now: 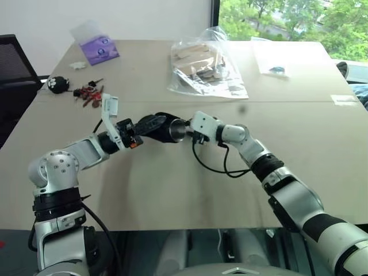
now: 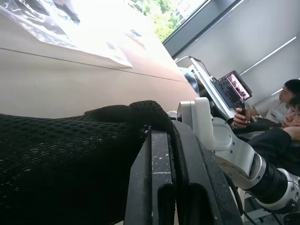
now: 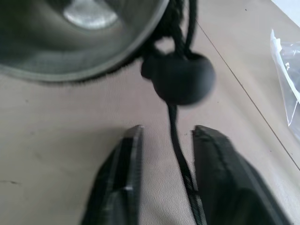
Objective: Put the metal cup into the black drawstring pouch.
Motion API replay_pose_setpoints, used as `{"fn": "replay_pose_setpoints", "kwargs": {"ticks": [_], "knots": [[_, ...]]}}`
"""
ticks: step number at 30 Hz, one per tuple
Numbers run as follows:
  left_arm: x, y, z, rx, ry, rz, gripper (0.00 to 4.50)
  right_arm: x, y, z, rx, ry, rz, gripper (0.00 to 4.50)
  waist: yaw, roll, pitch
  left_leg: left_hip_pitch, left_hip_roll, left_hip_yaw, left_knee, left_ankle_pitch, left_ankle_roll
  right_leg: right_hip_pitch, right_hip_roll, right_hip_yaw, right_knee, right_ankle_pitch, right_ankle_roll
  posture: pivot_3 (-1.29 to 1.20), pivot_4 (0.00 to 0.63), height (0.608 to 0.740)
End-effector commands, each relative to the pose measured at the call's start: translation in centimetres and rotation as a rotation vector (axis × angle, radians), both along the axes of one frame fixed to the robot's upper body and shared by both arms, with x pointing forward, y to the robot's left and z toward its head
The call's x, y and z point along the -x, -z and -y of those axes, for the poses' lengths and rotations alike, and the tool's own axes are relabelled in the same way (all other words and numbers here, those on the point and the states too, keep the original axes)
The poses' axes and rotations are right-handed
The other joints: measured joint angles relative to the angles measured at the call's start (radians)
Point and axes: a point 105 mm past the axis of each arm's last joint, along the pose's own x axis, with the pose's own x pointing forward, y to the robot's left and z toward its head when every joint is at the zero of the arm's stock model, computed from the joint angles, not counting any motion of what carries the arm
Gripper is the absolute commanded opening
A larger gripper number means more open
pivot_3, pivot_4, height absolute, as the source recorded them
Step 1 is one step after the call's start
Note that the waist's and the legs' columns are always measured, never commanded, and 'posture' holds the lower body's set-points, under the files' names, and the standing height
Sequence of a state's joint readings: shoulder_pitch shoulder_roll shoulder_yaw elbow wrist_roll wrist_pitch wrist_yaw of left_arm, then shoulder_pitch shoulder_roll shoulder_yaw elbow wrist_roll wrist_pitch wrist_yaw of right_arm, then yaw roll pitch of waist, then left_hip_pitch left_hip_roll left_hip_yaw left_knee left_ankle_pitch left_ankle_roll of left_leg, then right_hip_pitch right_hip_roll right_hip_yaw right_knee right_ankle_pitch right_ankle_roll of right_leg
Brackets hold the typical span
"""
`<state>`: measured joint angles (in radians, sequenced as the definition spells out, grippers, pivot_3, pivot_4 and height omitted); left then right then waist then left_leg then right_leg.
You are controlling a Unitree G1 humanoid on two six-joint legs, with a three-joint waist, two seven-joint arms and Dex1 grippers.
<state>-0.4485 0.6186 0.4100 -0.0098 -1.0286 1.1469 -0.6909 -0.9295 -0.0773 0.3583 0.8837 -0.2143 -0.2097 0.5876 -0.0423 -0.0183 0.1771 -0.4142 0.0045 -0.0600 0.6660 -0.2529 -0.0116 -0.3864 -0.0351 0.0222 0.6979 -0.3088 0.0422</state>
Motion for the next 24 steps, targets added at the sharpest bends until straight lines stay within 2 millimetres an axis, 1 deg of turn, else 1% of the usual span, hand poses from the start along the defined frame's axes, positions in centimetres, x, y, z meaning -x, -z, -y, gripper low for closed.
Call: {"fn": "replay_pose_setpoints", "kwargs": {"ticks": [1, 5, 7, 9, 10, 12, 13, 14, 15, 16, 17, 18, 19, 20, 21, 22, 24], "knots": [[0.5, -1.4, -0.7, 0.013, -0.011, 0.063, 0.00, -0.9, -1.6, 1.7, -0.070, 0.066, 0.039, 0.08, 0.001, 0.000, 0.000, 0.000, 0.000, 0.000, 0.000, 0.000, 0.000, 0.000, 0.000, 0.000, 0.000, 0.000, 0.000, 0.00, 0.150, 0.740], [0.8, -1.3, -1.0, 0.040, -0.017, 0.060, 0.00, -0.9, -2.6, 2.3, -0.141, 0.103, 0.049, 0.08, -0.003, 0.000, 0.000, -0.001, 0.000, 0.000, -0.001, 0.000, 0.000, 0.000, -0.001, 0.000, 0.000, 0.000, 0.000, 0.00, 0.150, 0.740], [0.9, -1.3, -1.1, 0.052, -0.021, 0.062, 0.00, -0.9, -3.5, 2.7, -0.171, 0.125, 0.078, 0.08, -0.007, 0.000, 0.000, 0.000, 0.001, 0.000, -0.001, 0.000, 0.000, 0.000, -0.001, 0.001, 0.000, 0.000, 0.000, 0.00, 0.150, 0.740], [0.7, -1.2, -1.3, 0.055, -0.046, 0.069, 0.00, -1.1, -5.4, 3.4, -0.193, 0.148, 0.134, 0.08, -0.007, 0.000, 0.000, 0.000, 0.001, 0.000, -0.001, 0.000, 0.000, 0.000, -0.001, 0.001, 0.000, 0.000, 0.000, 0.00, 0.150, 0.740], [0.4, -1.1, -1.6, 0.048, -0.077, 0.077, 0.00, -1.1, -6.6, 3.8, -0.176, 0.150, 0.185, 0.08, -0.006, 0.000, 0.000, 0.000, 0.001, 0.001, -0.001, 0.000, 0.000, -0.001, -0.001, 0.001, 0.000, 0.000, 0.000, 0.00, 0.150, 0.740], [0.0, -0.9, -2.0, 0.021, -0.119, 0.100, 0.00, -1.1, -8.4, 4.5, -0.151, 0.152, 0.251, 0.08, -0.001, 0.000, 0.000, -0.001, 0.000, 0.000, -0.001, 0.000, 0.000, -0.001, -0.001, 0.001, 0.000, 0.000, 0.000, 0.00, 0.150, 0.740], [0.0, -1.0, -1.9, 0.034, -0.116, 0.107, 0.44, -1.0, -9.6, 4.8, -0.153, 0.154, 0.281, 0.00, 0.000, 0.000, 0.000, -0.001, 0.000, 0.000, -0.001, 0.000, 0.000, -0.001, -0.001, 0.001, 0.000, 0.000, 0.000, 0.00, 0.150, 0.740], [0.1, -1.3, -1.7, 0.050, -0.110, 0.122, 0.55, -0.8, -12.0, 5.2, -0.142, 0.146, 0.345, 0.00, 0.001, 0.000, 0.000, -0.001, 0.000, 0.000, -0.001, 0.000, 0.000, -0.001, -0.001, 0.001, 0.000, 0.000, 0.000, 0.00, 0.150, 0.740], [0.0, -1.4, -1.6, 0.057, -0.120, 0.134, 0.77, -0.3, -14.1, 5.4, -0.132, 0.133, 0.398, 0.00, 0.003, 0.002, 0.001, -0.001, 0.000, 0.000, -0.001, 0.000, 0.000, -0.001, -0.001, 0.000, 0.000, 0.000, 0.000, 0.00, 0.150, 0.740], [-0.3, -1.5, -1.7, 0.066, -0.139, 0.140, 1.33, 0.4, -16.2, 5.3, -0.132, 0.113, 0.446, 0.00, 0.003, 0.002, 0.001, -0.002, 0.000, 0.000, -0.001, 0.000, 0.000, -0.001, -0.002, 0.000, 0.000, 0.000, 0.000, 0.00, 0.150, 0.740], [-0.5, -1.5, -1.7, 0.065, -0.148, 0.146, 1.61, 1.0, -17.9, 5.1, -0.132, 0.099, 0.485, 0.00, 0.003, 0.002, 0.002, -0.002, 0.000, 0.000, -0.001, 0.000, 0.000, -0.002, -0.002, 0.000, 0.000, 0.000, 0.000, 0.00, 0.150, 0.740], [-0.7, -1.4, -1.7, 0.063, -0.152, 0.149, 2.13, 1.4, -18.8, 5.0, -0.135, 0.093, 0.502, 0.00, 0.003, 0.002, 0.002, -0.002, 0.000, 0.000, -0.001, 0.000, 0.000, -0.002, -0.002, 0.000, 0.000, 0.000, 0.000, 0.00, 0.150, 0.740], [-1.0, -1.5, -1.7, 0.026, -0.171, 0.184, 2.49, 2.0, -20.0, 4.7, -0.122, 0.076, 0.537, 0.00, 0.000, 0.002, 0.001, -0.002, 0.000, 0.000, -0.001, 0.000, 0.000, -0.002, -0.002, 0.000, 0.000, 0.000, 0.000, 0.00, 0.150, 0.740], [-1.4, -1.8, -1.6, -0.009, -0.193, 0.225, 2.49, 2.5, -20.9, 4.5, -0.110, 0.063, 0.567, 0.00, -0.002, 0.002, 0.001, -0.001, 0.001, 0.000, -0.001, 0.000, 0.000, -0.002, -0.002, 0.001, -0.001, 0.000, 0.000, 0.00, 0.150, 0.740], [-1.7, -2.3, -1.1, -0.043, -0.194, 0.277, 2.49, 2.9, -21.6, 4.4, -0.094, 0.054, 0.590, 0.00, -0.001, 0.002, 0.001, -0.001, 0.001, 0.000, -0.002, 0.000, 0.000, -0.002, -0.002, 0.001, -0.001, 0.000, 0.000, 0.00, 0.150, 0.740], [-1.9, -3.0, 0.0, -0.095, -0.174, 0.345, 2.49, 3.2, -21.9, 4.3, -0.058, 0.042, 0.614, 0.00, 0.001, 0.002, 0.001, -0.001, 0.001, 0.000, -0.003, 0.000, 0.000, -0.002, -0.002, 0.000, -0.001, 0.000, 0.000, 0.00, 0.150, 0.740], [-2.2, -4.9, 2.6, -0.138, -0.122, 0.461, 2.49, 3.6, -21.9, 4.2, -0.014, 0.027, 0.635, 0.00, 0.007, 0.002, 0.001, -0.001, 0.001, 0.000, -0.002, 0.000, 0.000, -0.002, -0.002, 0.000, -0.001, 0.000, 0.000, 0.00, 0.150, 0.740]]}}
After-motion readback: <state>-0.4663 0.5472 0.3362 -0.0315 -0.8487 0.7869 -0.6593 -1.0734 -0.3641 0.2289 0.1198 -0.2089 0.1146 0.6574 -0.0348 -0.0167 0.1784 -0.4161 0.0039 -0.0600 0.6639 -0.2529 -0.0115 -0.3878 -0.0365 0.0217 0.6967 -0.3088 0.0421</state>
